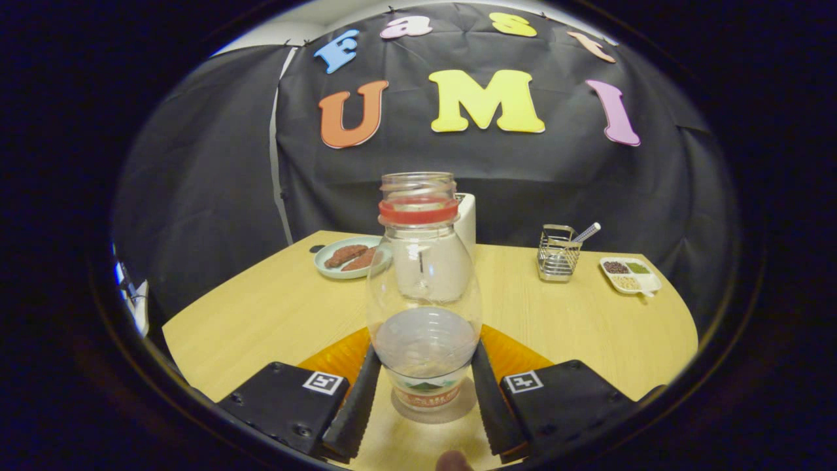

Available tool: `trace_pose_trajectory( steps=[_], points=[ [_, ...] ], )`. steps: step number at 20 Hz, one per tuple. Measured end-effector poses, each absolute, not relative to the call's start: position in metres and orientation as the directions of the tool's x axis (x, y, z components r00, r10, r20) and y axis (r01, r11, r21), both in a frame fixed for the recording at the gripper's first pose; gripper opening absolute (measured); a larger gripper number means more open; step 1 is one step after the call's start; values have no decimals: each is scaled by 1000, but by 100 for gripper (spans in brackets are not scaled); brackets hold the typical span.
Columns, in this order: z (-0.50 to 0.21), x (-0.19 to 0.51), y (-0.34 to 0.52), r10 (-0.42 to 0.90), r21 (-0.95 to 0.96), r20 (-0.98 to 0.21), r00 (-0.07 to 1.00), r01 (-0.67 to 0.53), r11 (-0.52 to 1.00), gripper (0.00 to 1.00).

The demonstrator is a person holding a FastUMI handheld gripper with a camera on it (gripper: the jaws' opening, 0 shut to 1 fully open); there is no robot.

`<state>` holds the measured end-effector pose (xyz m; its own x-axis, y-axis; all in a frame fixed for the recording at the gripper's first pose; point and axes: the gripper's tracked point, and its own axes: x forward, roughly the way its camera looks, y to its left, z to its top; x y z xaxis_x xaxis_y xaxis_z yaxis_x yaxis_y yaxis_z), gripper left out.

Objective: Take the bottle from table, then pour the juice into the cup, finally place the bottle on the coaster

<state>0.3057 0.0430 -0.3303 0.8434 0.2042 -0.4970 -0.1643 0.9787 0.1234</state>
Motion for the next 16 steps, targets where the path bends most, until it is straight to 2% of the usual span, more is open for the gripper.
trace_pose_trajectory(
  steps=[7,12,14,16],
  points=[
    [-343,308,41,185,96,-498,847,-159,983,78],
    [-349,305,41,192,103,-503,842,-162,981,84],
    [-350,304,38,184,101,-506,842,-155,983,91],
    [-346,304,38,182,101,-501,846,-152,983,92]
  ],
)
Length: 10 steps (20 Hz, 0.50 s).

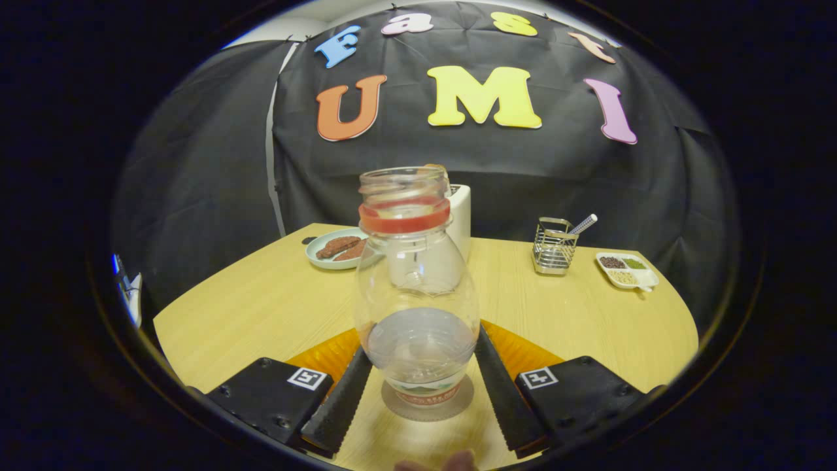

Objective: Take the bottle from table, then pour the juice into the cup, finally place the bottle on the coaster

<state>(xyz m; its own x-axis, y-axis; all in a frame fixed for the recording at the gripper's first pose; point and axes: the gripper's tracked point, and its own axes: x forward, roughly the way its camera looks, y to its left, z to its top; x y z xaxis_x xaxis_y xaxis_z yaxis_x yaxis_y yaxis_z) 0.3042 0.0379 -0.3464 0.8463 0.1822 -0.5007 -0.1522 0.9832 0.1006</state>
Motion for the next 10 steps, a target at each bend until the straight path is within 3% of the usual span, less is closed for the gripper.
trace_pose_trajectory(
  steps=[10],
  points=[
    [-295,298,40,173,72,-414,894,-157,985,94]
  ],
)
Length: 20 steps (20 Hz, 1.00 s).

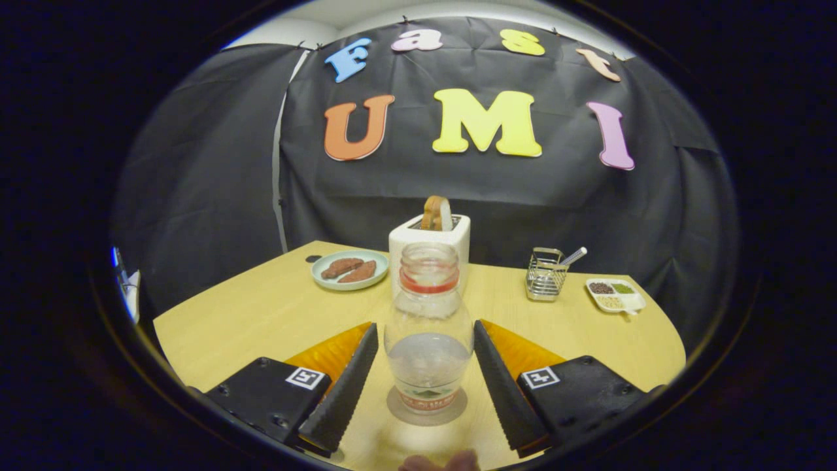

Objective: Take the bottle from table, then pour the juice into the cup, finally place the bottle on the coaster

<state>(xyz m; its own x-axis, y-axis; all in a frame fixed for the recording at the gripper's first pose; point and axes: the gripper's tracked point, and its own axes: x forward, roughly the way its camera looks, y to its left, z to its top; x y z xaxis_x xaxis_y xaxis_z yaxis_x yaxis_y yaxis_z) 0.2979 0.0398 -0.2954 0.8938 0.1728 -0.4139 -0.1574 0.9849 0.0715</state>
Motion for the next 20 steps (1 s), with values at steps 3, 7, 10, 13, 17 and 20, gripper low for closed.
trace_pose_trajectory(
  steps=[3,7,10,13,17,20],
  points=[
    [-278,292,39,177,92,-398,900,-153,984,97],
    [-244,267,35,183,113,-360,915,-152,982,100],
    [-203,236,23,173,98,-301,938,-150,984,100],
    [-145,199,-3,127,51,-210,969,-119,992,100],
    [-75,137,-38,69,23,-99,993,-67,997,100],
    [-48,92,-61,41,17,-73,997,-40,999,100]
  ],
)
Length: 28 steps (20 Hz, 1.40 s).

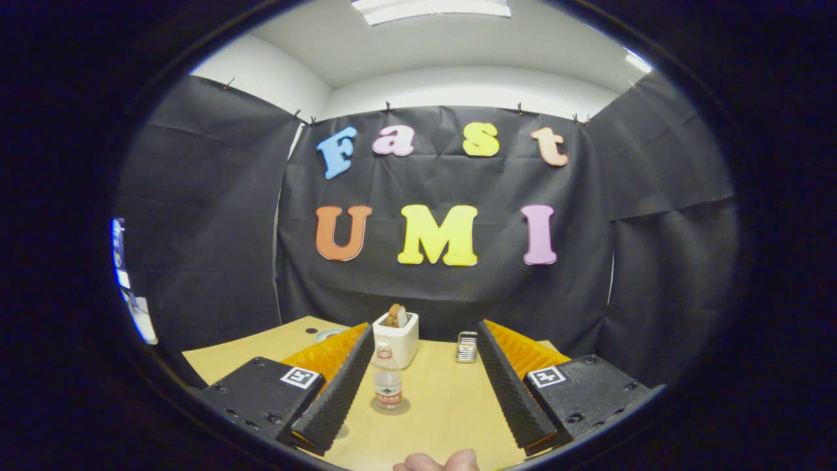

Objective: Take the bottle from table, then pour the juice into the cup, finally place the bottle on the coaster

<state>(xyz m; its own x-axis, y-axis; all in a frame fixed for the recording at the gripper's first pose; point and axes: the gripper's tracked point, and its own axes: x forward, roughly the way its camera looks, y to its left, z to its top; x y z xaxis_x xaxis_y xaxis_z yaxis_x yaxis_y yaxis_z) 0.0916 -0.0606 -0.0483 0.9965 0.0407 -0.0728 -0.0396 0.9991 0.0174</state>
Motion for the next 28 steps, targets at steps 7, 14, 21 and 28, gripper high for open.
trace_pose_trajectory(
  steps=[7,14,21,28],
  points=[
    [-16,16,-117,-71,50,-21,997,72,996,100],
    [-19,-14,-134,-119,40,-34,992,120,992,100],
    [-21,-18,-130,-117,29,-41,992,118,993,100],
    [-22,-14,-124,-125,22,-41,991,126,992,100]
  ],
)
